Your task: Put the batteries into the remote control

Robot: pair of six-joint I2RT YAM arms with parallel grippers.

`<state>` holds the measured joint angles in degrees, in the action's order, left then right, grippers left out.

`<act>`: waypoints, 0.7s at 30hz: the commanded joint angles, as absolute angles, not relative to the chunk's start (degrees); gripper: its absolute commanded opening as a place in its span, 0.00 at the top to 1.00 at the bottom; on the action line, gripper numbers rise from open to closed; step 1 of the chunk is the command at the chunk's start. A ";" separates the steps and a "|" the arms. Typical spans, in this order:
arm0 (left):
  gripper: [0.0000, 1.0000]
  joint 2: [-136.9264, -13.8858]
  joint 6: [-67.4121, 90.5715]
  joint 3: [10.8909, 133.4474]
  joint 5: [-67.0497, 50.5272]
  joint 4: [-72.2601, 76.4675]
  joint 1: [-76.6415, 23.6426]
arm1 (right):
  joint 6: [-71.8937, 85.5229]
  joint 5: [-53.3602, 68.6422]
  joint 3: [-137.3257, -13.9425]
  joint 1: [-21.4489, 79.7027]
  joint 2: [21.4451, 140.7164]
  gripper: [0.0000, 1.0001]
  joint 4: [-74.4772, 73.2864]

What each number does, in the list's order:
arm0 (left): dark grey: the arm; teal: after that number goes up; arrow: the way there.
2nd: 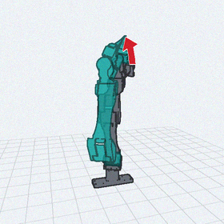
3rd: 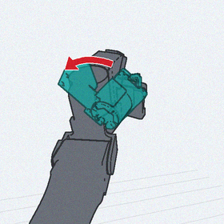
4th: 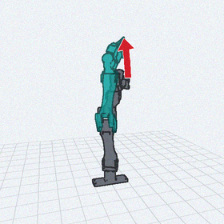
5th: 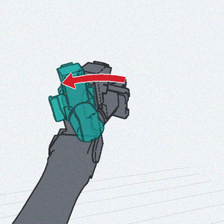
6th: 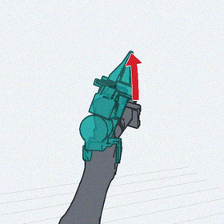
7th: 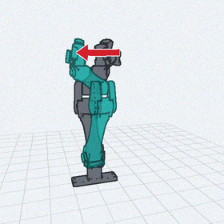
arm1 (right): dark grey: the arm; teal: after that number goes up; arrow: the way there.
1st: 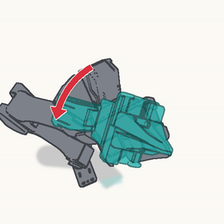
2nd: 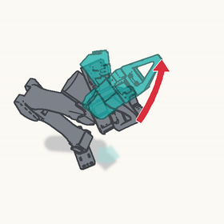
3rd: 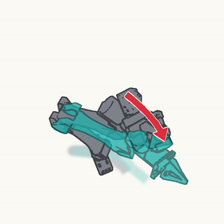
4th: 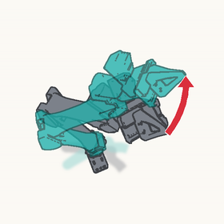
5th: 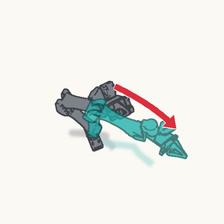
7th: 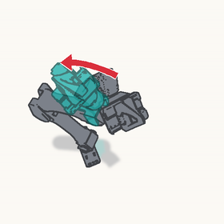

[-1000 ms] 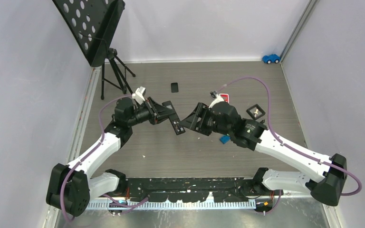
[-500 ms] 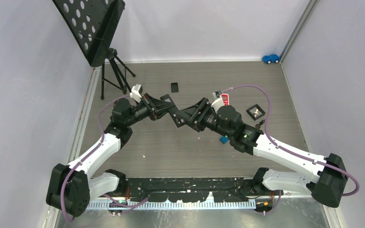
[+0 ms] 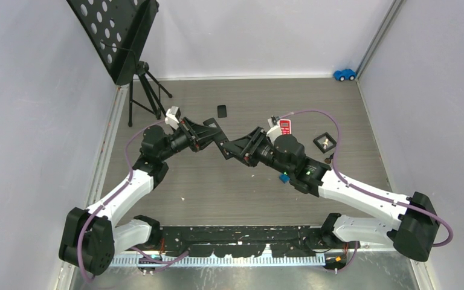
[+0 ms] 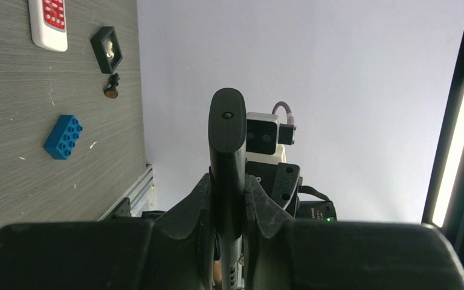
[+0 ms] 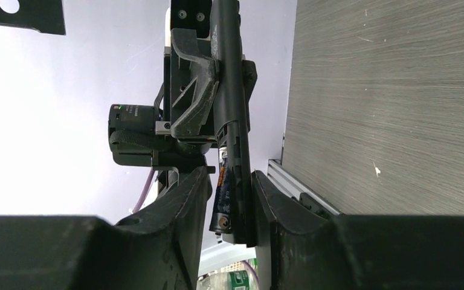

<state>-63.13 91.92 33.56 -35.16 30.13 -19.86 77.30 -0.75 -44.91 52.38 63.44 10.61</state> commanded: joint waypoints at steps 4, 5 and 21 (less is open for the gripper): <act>1.00 -63.11 92.87 33.25 -36.59 34.40 -19.78 | 79.81 1.86 -45.66 51.98 65.57 0.68 16.67; 1.00 -63.06 92.96 33.23 -36.76 34.57 -19.78 | 80.06 1.92 -45.62 51.88 65.85 0.69 16.74; 1.00 -61.25 95.45 32.19 -39.81 35.86 -19.78 | 82.46 3.35 -45.15 50.80 69.33 0.74 20.91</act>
